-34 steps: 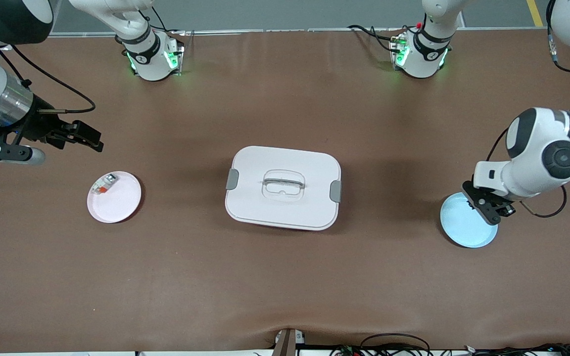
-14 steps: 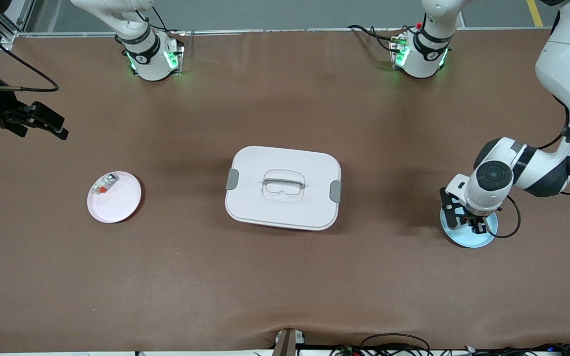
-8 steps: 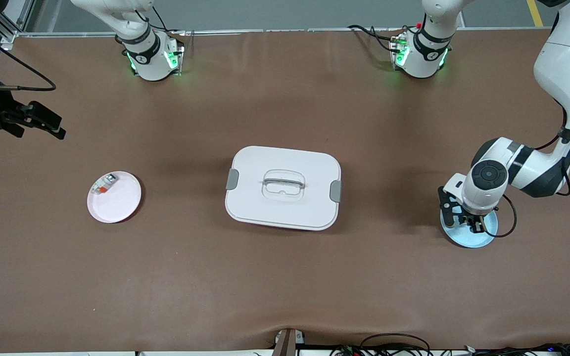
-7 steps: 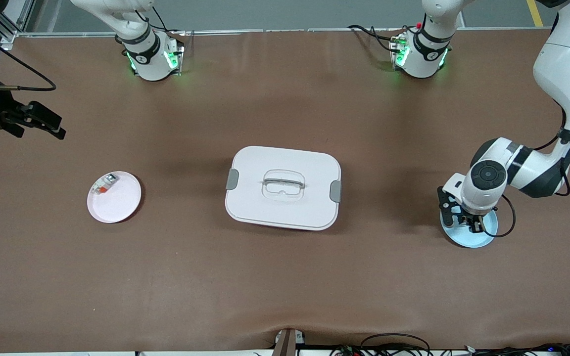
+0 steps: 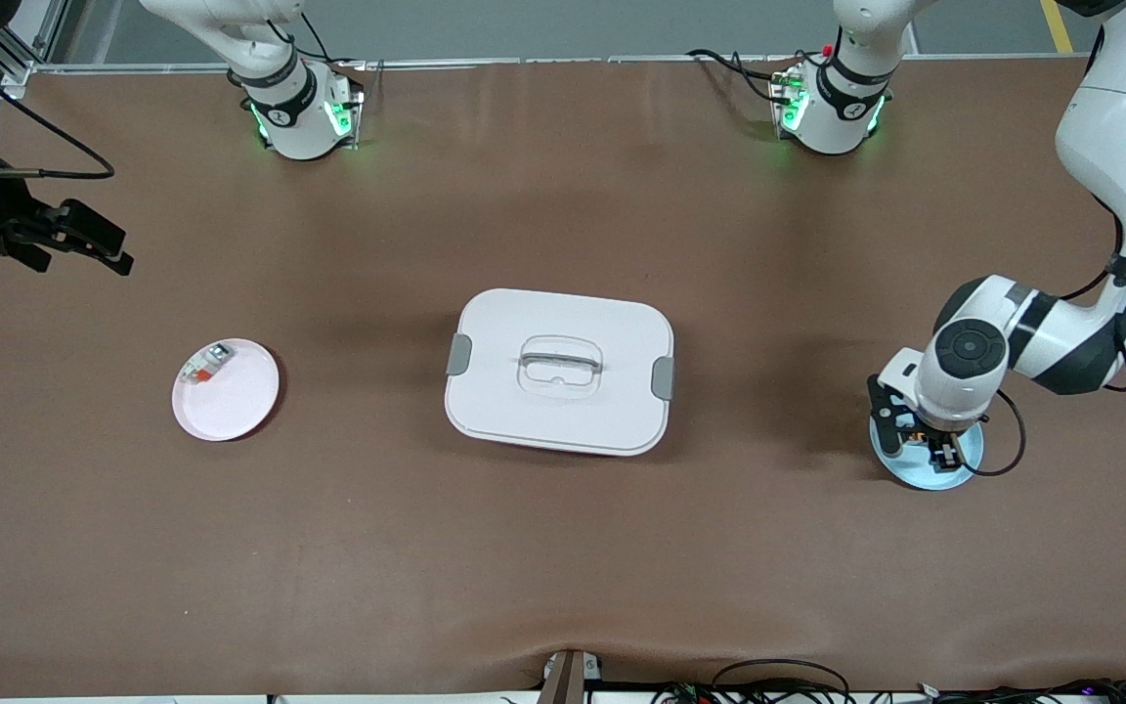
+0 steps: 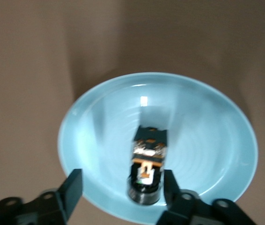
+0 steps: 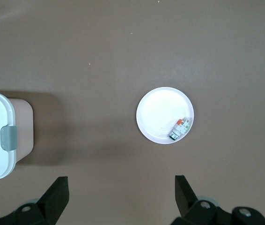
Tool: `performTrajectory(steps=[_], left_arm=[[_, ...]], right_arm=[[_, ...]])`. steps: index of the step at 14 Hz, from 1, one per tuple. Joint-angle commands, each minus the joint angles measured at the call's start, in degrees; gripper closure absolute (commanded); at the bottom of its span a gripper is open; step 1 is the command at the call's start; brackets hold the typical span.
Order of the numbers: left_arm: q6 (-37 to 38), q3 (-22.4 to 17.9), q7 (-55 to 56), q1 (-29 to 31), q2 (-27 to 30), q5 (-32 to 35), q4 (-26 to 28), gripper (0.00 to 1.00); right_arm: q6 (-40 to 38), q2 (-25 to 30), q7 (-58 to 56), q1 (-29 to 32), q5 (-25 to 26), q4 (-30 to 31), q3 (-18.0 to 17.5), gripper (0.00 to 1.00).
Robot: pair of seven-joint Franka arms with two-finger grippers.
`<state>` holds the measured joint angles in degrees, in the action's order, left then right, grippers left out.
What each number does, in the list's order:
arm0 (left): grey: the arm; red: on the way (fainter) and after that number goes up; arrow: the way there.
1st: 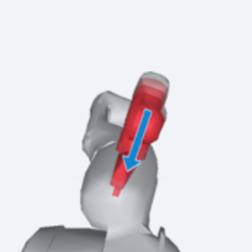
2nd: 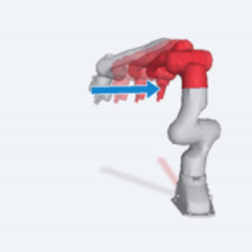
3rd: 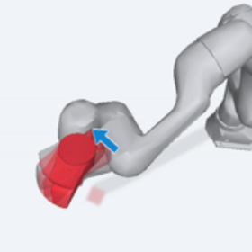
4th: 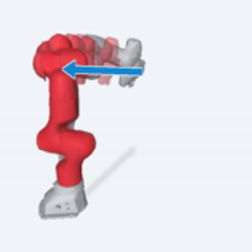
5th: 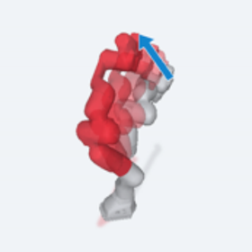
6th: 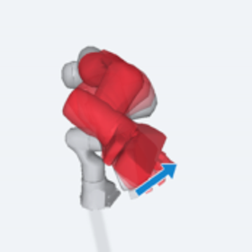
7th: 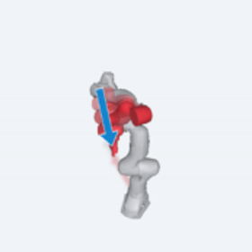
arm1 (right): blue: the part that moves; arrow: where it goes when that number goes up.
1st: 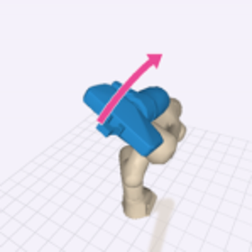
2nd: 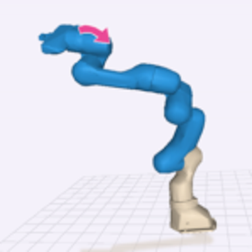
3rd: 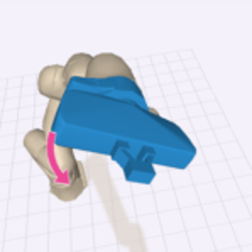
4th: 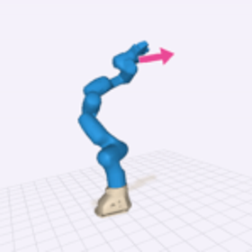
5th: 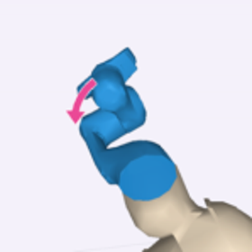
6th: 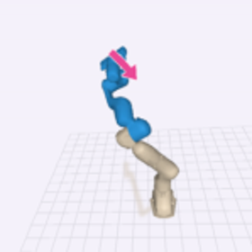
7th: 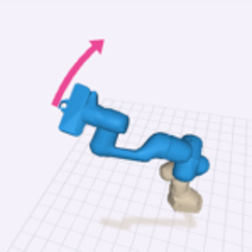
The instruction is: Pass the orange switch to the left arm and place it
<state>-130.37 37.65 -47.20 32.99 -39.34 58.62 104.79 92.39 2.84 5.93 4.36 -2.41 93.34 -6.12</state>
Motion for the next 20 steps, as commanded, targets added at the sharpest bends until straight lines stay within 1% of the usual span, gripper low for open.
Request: performTrajectory(steps=[1,3,5,6,7,9,10,14,16,17,20], left_arm=[[0.46,0.84,-0.61,0.58,3.29,-10.49,-2.39,0.00],[1.34,0.84,-0.35,0.58,5.32,-19.38,-4.85,0.00],[7.19,0.84,1.14,0.41,5.68,-28.60,-10.37,0.00],[10.02,0.93,2.63,0.14,5.68,-31.08,-13.27,0.00],[12.31,1.02,4.99,-0.03,5.68,-32.41,-15.47,0.00],[17.31,2.60,10.96,-0.21,5.42,-33.30,-19.87,0.00],[18.38,2.95,14.12,-0.56,5.50,-33.22,-20.58,0.00],[22.07,3.92,22.66,-0.56,7.26,-34.26,-22.87,0.00],[22.79,5.15,30.20,-0.30,9.70,-35.15,-23.05,0.00],[22.96,5.85,34.33,-0.21,10.68,-36.72,-23.05,0.00],[24.10,6.03,44.53,-0.12,13.93,-39.28,-23.05,0.00]], right_arm=[[-0.72,0.23,-0.57,0.56,1.18,-0.62,-0.91,0.00],[-0.72,0.23,-0.57,0.47,1.18,-0.62,-0.91,0.00],[-0.81,0.23,-0.66,0.47,1.27,-0.71,-0.91,0.00],[-0.81,0.23,-0.49,0.47,1.79,-0.88,-1.00,0.00],[-0.81,0.23,-0.22,0.04,2.06,-0.88,-1.00,0.00],[-0.90,0.23,-0.13,-0.41,2.06,-0.88,-0.91,0.00],[-0.90,0.23,-0.13,-0.41,2.06,-0.88,-0.91,0.00],[-0.90,0.23,-0.13,-0.41,2.49,-1.93,-0.83,0.00],[-0.90,0.15,-0.13,-0.41,2.67,-2.11,-0.83,0.00],[-0.90,0.15,-0.13,-0.41,2.67,-2.11,-0.83,0.00],[-0.90,0.15,-0.13,-0.41,2.59,-2.20,-0.83,0.00]])
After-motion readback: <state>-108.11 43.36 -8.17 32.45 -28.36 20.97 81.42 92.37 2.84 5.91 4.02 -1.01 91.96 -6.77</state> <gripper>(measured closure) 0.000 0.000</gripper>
